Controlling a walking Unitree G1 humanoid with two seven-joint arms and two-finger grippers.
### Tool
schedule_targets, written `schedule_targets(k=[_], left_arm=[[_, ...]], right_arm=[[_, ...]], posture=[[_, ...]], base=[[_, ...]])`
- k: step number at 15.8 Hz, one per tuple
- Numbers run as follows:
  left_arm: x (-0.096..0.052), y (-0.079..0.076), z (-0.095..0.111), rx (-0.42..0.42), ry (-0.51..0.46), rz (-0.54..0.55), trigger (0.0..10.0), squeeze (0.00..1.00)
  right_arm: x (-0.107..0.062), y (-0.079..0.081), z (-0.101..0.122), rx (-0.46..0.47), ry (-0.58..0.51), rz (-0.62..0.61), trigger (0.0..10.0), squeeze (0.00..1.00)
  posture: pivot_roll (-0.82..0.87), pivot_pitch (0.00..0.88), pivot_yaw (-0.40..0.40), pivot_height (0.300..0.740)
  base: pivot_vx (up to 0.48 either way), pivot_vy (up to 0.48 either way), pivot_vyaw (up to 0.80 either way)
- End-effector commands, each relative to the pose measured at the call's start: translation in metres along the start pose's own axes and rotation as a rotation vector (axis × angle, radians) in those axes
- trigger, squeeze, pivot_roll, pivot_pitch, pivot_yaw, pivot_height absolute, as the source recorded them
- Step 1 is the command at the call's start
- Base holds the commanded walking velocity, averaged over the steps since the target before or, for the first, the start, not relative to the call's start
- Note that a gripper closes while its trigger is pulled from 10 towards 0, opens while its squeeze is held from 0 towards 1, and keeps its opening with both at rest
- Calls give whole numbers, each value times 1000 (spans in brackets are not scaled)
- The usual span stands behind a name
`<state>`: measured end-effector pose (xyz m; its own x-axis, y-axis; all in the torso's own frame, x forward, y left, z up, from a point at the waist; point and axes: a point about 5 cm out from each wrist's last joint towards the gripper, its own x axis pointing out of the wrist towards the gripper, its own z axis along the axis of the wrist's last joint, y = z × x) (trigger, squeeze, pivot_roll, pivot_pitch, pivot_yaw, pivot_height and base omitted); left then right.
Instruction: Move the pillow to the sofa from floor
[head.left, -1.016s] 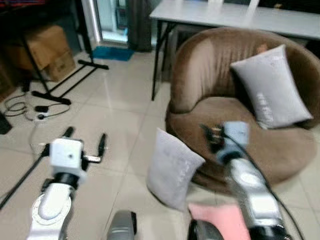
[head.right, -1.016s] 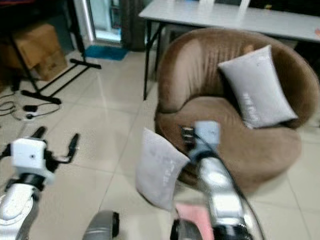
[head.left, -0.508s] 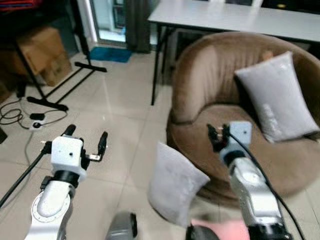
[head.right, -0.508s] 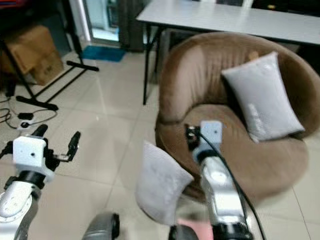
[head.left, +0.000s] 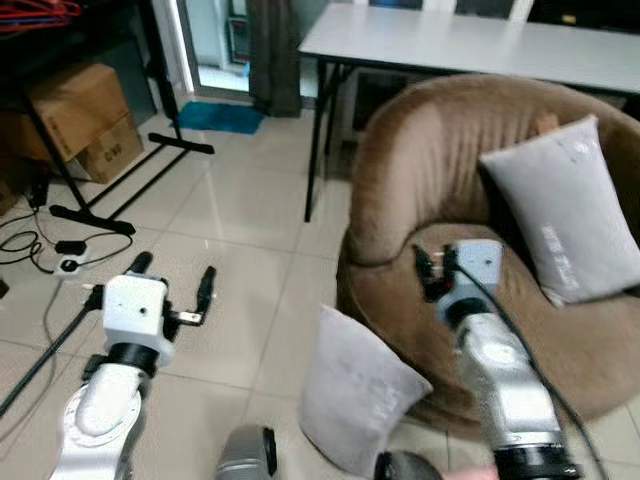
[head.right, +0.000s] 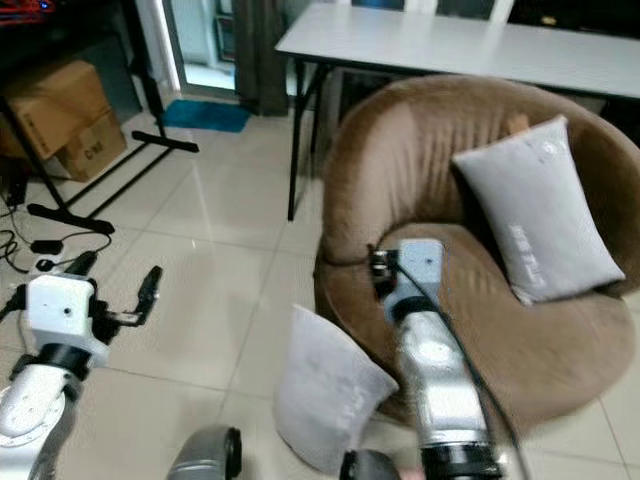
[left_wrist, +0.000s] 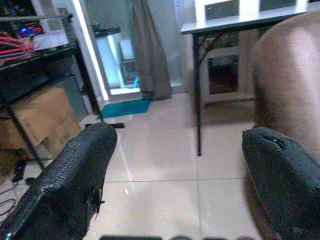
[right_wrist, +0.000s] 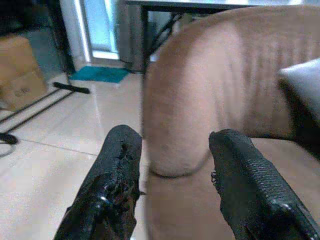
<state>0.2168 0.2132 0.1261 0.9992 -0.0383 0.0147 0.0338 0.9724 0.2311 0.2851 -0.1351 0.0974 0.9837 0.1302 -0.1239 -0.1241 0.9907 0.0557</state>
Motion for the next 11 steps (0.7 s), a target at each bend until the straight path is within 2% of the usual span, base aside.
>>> schedule_targets(k=[1, 5, 11], left_arm=[[1, -3, 1, -12, -8, -11, 10000, 0], [1, -3, 1, 5, -11, -4, 10000, 0], [-1, -3, 1, 7, -10, -12, 10000, 0]], right_arm=[[0, -7, 3, -22, -12, -11, 10000, 0], [0, -5, 3, -12, -11, 5, 10000, 0], [-1, -6, 2, 15, -8, 15, 10000, 0]], posture=[[58, 0, -29, 651], [58, 0, -29, 651], [58, 0, -25, 606]], base=[[360, 0, 0], [0, 0, 0], [0, 0, 0]])
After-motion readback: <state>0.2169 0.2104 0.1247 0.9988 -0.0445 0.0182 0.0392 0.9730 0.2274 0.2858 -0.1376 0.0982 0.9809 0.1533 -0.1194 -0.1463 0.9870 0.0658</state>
